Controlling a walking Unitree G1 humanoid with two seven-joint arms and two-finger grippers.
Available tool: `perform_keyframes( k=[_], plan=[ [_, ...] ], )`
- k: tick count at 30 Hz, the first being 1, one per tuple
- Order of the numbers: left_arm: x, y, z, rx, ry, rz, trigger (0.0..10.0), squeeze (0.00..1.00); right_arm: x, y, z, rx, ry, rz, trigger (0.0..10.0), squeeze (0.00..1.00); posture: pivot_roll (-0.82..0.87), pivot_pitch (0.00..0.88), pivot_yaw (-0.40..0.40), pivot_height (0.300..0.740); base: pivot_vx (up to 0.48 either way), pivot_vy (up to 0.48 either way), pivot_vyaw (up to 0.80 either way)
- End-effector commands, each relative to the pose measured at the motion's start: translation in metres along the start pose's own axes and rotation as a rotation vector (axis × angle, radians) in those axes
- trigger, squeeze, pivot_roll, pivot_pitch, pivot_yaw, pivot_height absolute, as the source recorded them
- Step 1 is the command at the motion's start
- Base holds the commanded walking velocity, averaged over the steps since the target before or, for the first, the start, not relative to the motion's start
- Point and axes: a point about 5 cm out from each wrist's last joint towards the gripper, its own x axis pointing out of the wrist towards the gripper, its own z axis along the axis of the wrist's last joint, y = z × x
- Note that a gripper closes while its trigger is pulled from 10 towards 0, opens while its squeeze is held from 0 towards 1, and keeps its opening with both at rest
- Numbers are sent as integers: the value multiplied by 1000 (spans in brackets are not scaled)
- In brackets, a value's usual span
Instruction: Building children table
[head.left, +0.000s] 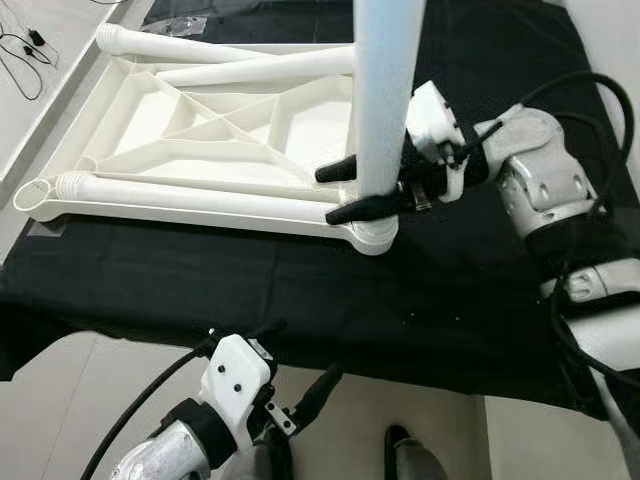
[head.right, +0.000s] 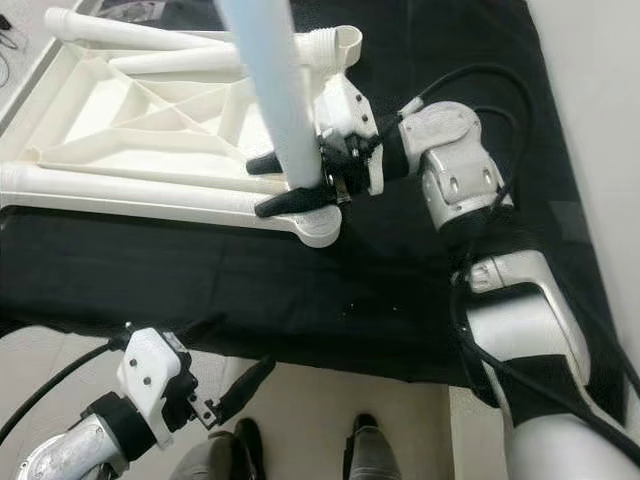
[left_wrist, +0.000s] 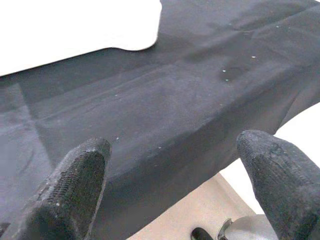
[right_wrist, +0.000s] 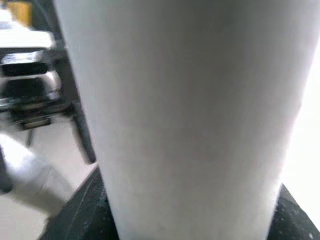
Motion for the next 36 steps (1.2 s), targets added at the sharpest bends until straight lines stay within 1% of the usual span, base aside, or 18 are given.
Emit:
perform_keyframes(
  k=[1, 4, 8, 9, 11, 13, 14, 16, 21, 22, 23, 25, 26, 29, 32, 33, 34, 36],
  plan=[
    [-3, -1, -5, -2, 27, 4, 10000, 0, 17, 26, -45, 250, 66, 149, 10000, 0, 41, 415, 76, 740, 0, 0, 0],
    [-3, -1, -5, -2, 27, 4, 10000, 0, 18, 28, -42, 262, 56, 169, 10000, 0, 41, 416, 75, 740, 0, 0, 0],
    [-2, 0, -5, -3, 26, 6, 10000, 0, 17, 23, -29, 303, -70, 164, 10000, 0, 37, 415, 73, 740, 0, 0, 0],
    [-2, 0, -5, -3, 26, 6, 10000, 0, 17, 23, -29, 303, -70, 164, 10000, 0, 37, 415, 73, 740, 0, 0, 0],
    [-2, 0, -6, -3, 26, 6, 10000, 0, 18, 14, -26, 298, -119, 121, 10000, 0, 34, 415, 71, 740, 0, 0, 0],
    [-1, 0, -6, -4, 25, 6, 10000, 0, 21, 0, -32, 301, -124, -9, 10000, 0, 32, 414, 69, 740, 0, 0, 0],
    [-1, 0, -6, -4, 25, 6, 10000, 0, 21, 0, -32, 301, -124, -9, 10000, 0, 32, 414, 69, 740, 0, 0, 0],
    [-1, -1, -6, -4, 25, 6, 10000, 0, 24, -5, -40, 313, -96, -110, 10000, 0, 28, 414, 65, 740, 0, 0, 0],
    [0, -1, -6, -5, 24, 7, 10000, 0, 26, -5, -52, 334, -24, -242, 10000, 0, 21, 414, 57, 740, 0, 0, 0],
    [0, -1, -7, -6, 23, 8, 10000, 0, 27, -2, -62, 376, 27, -338, 10000, 0, 16, 415, 54, 740, 0, 0, 0],
    [0, -1, -7, -6, 23, 8, 10000, 0, 27, -2, -62, 376, 27, -338, 10000, 0, 16, 415, 54, 740, 0, 0, 0],
    [1, -1, -7, -8, 21, 10, 10000, 0, 30, 9, -71, 387, 42, -491, 10000, 0, 1, 413, 45, 740, 0, 0, 0],
    [1, -1, -7, -8, 21, 10, 10000, 0, 30, 9, -71, 387, 42, -491, 10000, 0, 1, 413, 45, 740, 0, 0, 0],
    [1, -1, -7, -10, 18, 10, 10000, 0, 39, 39, -85, 434, 98, -682, 10000, 0, -5, 412, 42, 740, 0, 0, 0],
    [1, 0, -8, -11, 18, 10, 10000, 0, 40, 44, -88, 451, 117, -722, 10000, 0, -5, 412, 42, 740, 0, 0, 0],
    [1, 0, -8, -10, 18, 10, 10000, 0, 39, 48, -93, 475, 152, -819, 10000, 0, 2, 411, 37, 740, 0, 0, 0],
    [2, 0, -8, -7, 19, 9, 10000, 0, 51, 65, -98, 535, 205, -1019, 10000, 0, 12, 400, 37, 740, 0, 0, 0],
    [2, 0, -8, -7, 19, 9, 10000, 0, 51, 65, -98, 535, 205, -1019, 10000, 0, 12, 400, 37, 740, 0, 0, 0]
  ],
)
